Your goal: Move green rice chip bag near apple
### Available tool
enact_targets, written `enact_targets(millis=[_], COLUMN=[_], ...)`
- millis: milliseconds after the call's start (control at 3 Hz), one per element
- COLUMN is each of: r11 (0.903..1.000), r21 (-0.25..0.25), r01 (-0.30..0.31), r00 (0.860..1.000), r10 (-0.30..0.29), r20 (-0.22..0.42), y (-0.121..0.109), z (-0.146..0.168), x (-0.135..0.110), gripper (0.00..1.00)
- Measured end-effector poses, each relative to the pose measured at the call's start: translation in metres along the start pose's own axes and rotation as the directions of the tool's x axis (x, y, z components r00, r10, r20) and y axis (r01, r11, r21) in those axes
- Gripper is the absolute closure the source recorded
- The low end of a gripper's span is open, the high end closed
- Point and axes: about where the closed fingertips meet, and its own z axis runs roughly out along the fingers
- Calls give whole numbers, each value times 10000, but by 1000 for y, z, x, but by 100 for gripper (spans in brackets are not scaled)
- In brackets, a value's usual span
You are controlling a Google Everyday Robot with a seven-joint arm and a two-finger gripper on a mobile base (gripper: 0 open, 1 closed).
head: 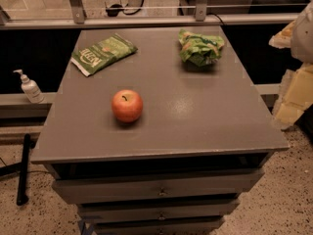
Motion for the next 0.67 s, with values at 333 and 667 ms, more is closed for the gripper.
enact_targets(millis=[333,667], r11=[10000,9996], r21=[2,277], r01=[-1,-85], r00=[10000,9985], r10=[1,70], r20=[5,550], y=[0,-9], z=[0,15], x=[0,-4], gripper=[0,0])
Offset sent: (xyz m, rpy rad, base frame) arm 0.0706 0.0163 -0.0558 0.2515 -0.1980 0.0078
